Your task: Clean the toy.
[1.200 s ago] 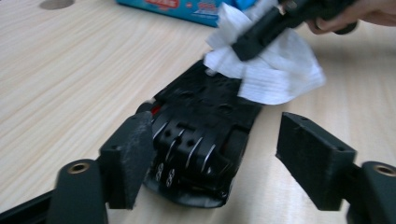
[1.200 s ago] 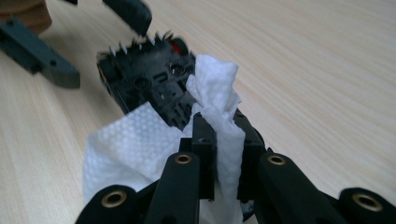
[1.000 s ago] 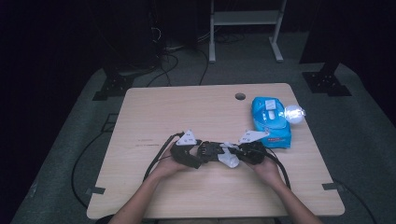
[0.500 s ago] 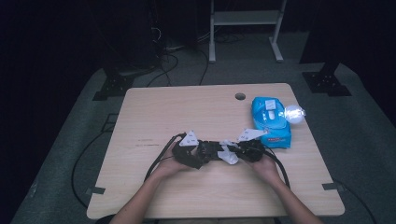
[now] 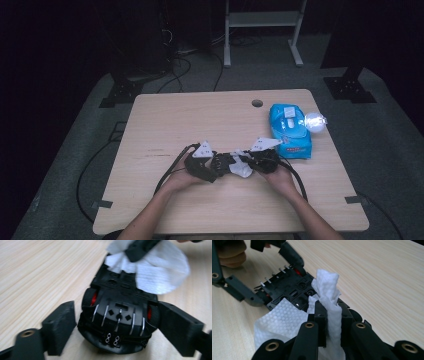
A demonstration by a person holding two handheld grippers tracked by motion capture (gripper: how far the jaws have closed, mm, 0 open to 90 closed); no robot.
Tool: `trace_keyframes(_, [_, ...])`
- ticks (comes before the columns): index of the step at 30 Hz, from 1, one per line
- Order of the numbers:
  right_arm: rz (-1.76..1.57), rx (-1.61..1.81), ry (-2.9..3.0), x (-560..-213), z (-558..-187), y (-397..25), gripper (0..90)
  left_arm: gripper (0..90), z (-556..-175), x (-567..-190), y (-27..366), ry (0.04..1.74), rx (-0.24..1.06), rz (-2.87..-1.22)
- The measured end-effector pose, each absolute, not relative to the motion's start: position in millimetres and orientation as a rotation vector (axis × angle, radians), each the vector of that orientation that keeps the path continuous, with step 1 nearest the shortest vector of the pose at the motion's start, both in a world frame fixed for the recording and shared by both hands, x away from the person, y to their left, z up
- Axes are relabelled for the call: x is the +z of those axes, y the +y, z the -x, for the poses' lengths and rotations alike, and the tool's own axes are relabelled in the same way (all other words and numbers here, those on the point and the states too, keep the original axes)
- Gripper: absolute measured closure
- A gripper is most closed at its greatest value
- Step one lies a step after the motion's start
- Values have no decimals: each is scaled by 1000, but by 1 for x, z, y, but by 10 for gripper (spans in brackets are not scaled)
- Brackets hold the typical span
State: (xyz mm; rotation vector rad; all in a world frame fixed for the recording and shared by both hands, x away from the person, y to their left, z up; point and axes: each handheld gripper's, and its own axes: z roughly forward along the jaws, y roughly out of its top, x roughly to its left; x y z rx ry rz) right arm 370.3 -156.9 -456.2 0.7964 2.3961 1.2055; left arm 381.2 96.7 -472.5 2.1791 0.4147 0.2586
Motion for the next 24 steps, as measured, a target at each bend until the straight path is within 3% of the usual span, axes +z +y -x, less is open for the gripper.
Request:
trace_keyframes(5, [-794,1212,2389,-455,-370,-155,794,149,-379,-475,91,392,255,-2202])
trace_keyframes(6, [-811,1216,2388,-454,-369,-156,728,176,-378,-475,91,372,270,-2209])
trace_keyframes(7, [-811,1216,2388,-454,-369,-156,728,205,-378,-475,91,372,270,-2209])
trace_keyframes(12, [-801,1225,2382,-445,-364,-162,539,202,-379,-475,92,374,273,-2211])
trace_keyframes(17, [-774,1226,2349,-438,-358,-168,491,194,-379,-474,92,383,279,-2202])
trace_keyframes(24, [-715,1176,2411,-447,-354,-163,526,189,-378,-474,91,382,279,-2215])
